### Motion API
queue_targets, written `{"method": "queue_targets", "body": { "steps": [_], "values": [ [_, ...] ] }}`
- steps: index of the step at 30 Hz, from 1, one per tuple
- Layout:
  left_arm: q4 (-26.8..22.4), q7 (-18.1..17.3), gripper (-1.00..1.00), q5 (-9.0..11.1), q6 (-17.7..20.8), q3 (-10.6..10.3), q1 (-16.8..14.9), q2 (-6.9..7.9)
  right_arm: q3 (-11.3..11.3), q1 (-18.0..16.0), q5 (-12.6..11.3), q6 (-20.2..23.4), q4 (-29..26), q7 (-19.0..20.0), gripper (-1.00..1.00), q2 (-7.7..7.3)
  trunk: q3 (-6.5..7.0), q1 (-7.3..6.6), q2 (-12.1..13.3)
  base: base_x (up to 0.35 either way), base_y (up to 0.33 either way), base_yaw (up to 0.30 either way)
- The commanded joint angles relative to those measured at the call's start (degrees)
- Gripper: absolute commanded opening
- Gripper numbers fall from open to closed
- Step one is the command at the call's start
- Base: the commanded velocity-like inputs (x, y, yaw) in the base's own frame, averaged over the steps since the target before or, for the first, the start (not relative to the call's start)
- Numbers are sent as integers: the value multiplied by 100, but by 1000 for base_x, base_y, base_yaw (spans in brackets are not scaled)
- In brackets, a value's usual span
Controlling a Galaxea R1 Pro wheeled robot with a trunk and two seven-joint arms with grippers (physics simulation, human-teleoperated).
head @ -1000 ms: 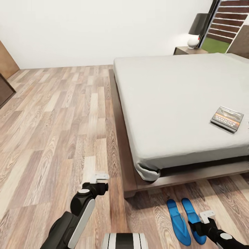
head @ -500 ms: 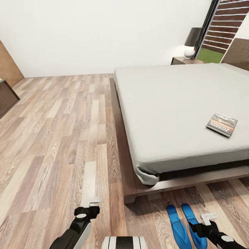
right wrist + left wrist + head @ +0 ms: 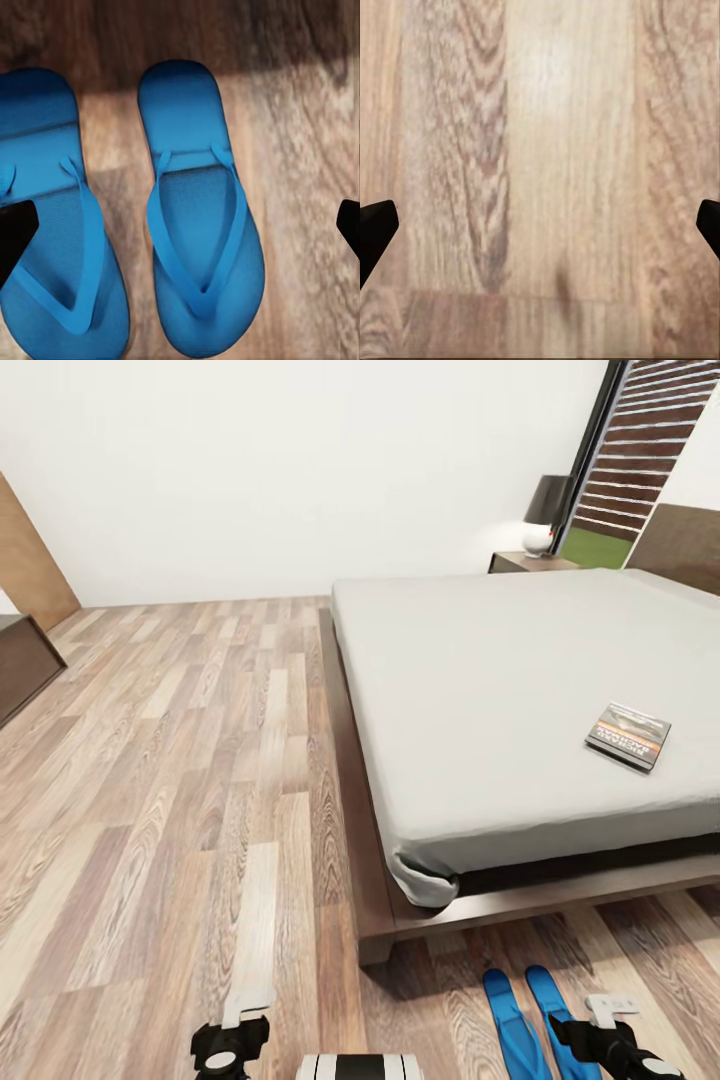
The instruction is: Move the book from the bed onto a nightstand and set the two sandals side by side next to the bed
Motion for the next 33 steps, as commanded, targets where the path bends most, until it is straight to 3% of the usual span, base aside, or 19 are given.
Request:
{"method": "queue_targets", "body": {
  "steps": [1, 11, 18, 33],
  "values": [
    [44, 48, 100, 33, -3, -38, -6, 0, 44, -3, -88, -19, 9, 23, 100, 1, 19, -4, 0, 0, 0, 0],
    [299, -294, 100, 44, -161, -37, -18, -102, 51, -3, -526, -19, 7, 23, 100, 12, 240, -29, 13, -70, 0, 0],
    [312, -339, 100, 38, -195, -32, -18, -107, 51, -3, -568, -17, 7, 24, 100, 11, 395, -47, 23, -275, 0, 0],
    [313, -347, 100, 35, -295, -38, -18, -109, 51, -3, -561, -10, 7, 30, 100, 11, 728, -86, 43, -113, 0, 0]
  ]
}}
